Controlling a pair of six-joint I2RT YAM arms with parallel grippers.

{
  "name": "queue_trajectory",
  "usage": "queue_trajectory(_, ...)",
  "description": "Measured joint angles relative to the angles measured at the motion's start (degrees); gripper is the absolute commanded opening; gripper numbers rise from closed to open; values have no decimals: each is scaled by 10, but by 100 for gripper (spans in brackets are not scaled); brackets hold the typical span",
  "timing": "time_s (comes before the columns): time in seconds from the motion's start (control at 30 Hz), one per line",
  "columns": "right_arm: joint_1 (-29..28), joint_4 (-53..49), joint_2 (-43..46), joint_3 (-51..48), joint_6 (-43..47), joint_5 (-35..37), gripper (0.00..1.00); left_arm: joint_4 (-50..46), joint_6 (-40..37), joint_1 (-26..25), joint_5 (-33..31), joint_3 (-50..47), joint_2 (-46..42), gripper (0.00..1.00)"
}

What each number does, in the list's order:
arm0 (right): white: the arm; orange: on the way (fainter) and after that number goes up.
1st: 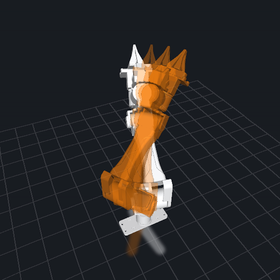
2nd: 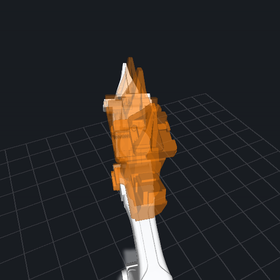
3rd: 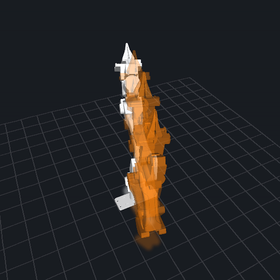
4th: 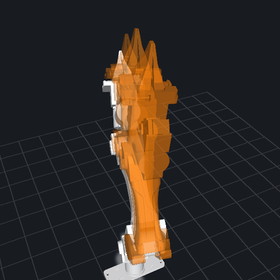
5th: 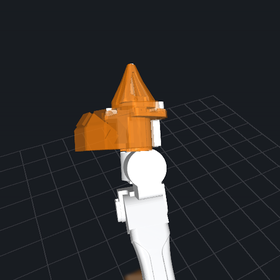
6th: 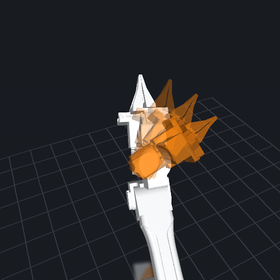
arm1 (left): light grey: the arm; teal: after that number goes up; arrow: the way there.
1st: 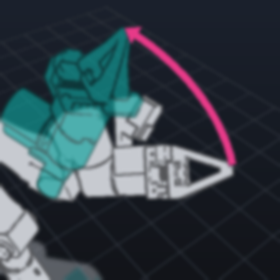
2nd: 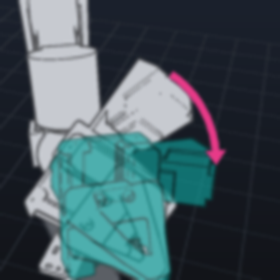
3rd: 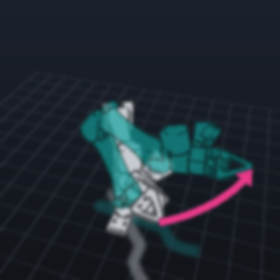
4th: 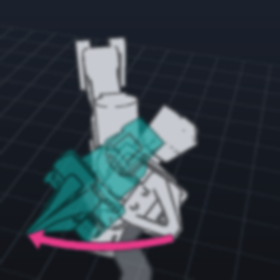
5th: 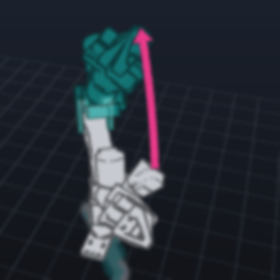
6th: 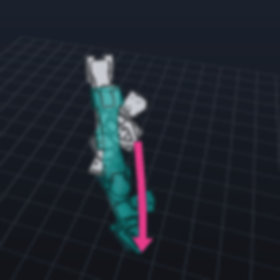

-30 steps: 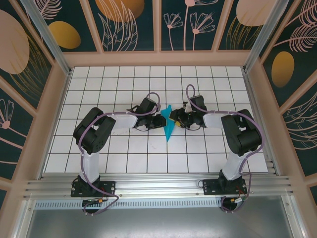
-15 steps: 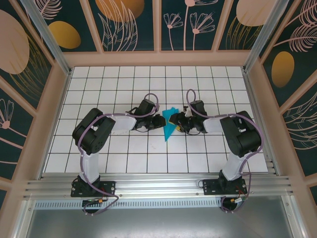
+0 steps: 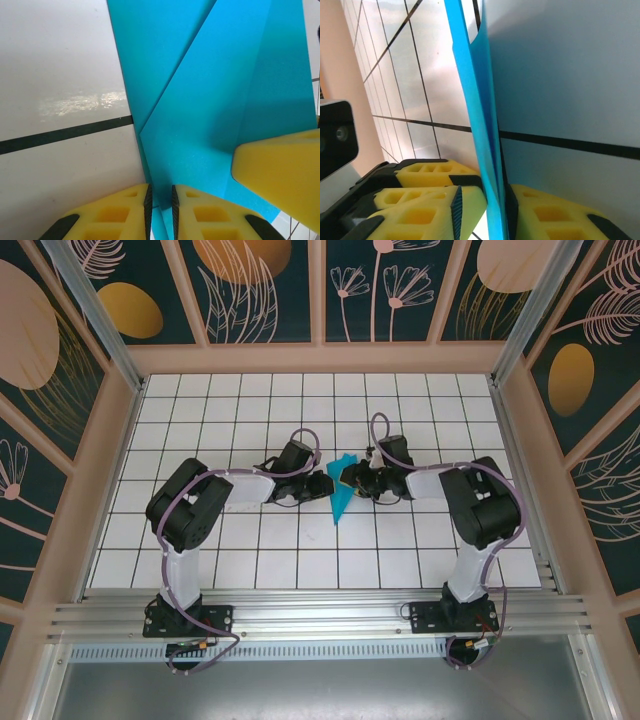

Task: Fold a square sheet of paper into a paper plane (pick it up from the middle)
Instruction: Turn over the paper at the center of the table.

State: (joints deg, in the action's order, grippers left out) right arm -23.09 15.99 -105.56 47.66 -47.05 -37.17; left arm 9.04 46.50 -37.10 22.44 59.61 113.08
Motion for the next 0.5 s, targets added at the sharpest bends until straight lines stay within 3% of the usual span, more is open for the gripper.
queue_trajectory(0.4,-8,-35,-17,26,42,0,14,0,2,-1,-4,-1,-3,23)
queue_trajectory(0.5,-8,-57,-17,36,56,6,10,2,4,-3,-5,-12,-12,27)
